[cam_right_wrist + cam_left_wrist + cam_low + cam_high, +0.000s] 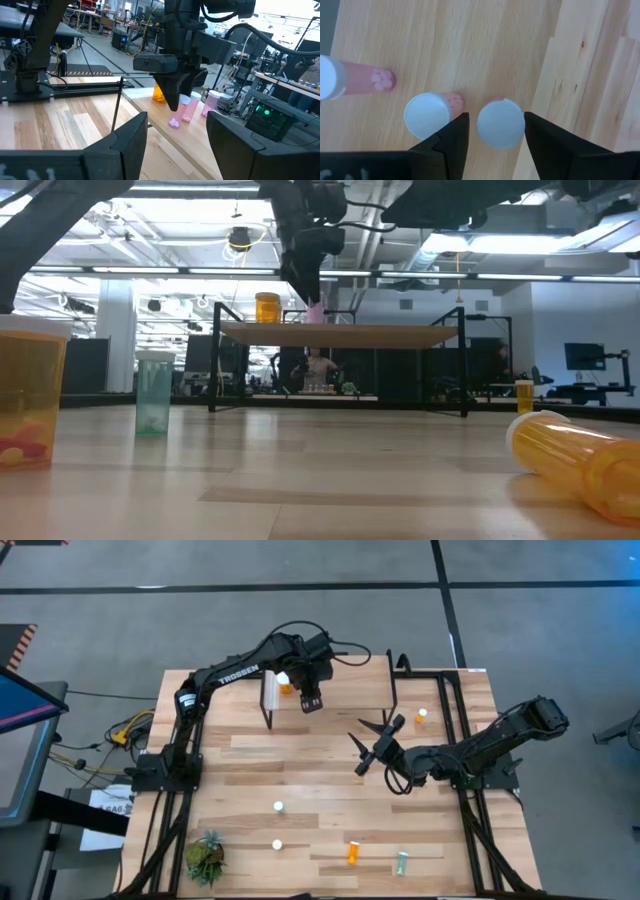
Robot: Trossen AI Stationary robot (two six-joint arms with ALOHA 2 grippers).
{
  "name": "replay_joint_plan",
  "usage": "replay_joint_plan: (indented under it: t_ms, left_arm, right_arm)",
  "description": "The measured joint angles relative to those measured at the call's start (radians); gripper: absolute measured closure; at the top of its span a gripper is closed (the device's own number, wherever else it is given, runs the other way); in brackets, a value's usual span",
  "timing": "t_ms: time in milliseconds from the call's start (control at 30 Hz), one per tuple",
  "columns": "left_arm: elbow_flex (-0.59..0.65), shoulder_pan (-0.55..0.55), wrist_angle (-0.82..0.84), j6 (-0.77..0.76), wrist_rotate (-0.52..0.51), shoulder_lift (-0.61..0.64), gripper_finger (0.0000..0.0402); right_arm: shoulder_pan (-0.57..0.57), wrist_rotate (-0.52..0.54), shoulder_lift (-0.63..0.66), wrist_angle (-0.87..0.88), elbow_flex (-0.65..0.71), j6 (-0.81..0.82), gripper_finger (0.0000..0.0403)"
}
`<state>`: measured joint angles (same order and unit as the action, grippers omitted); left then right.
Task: Pick and place medicine bottles onto shelf by color
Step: Put the pink pill bottle on the shelf aligned with the other pink pill bottles, then put the top blue pill bottle on the shelf
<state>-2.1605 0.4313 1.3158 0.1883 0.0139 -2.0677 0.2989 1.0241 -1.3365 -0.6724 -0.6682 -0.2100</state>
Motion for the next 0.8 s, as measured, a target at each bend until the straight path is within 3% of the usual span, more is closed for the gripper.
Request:
replay_joint_plan:
  t_ms: [333,600,800]
  left_arm:
    - [-0.04,0.0,0.121,0.007,-0.002,0.007,0.0221]
    - [-0.161,-0.014,0.257,-0.018,-0.004,0.012,0.0221]
    - [-0.162,-0.089,0.227,-0.014,0.015,0.129,0.0221]
  right_arm:
    - [0.0,0.0,0.0,0.022,0.0,0.029,0.0178]
    - [0.033,0.003,0.0,0.04,0.0,0.029,0.0178]
    - [0.056,0.032,0.0,0.052,0.0,0.028,0.0178]
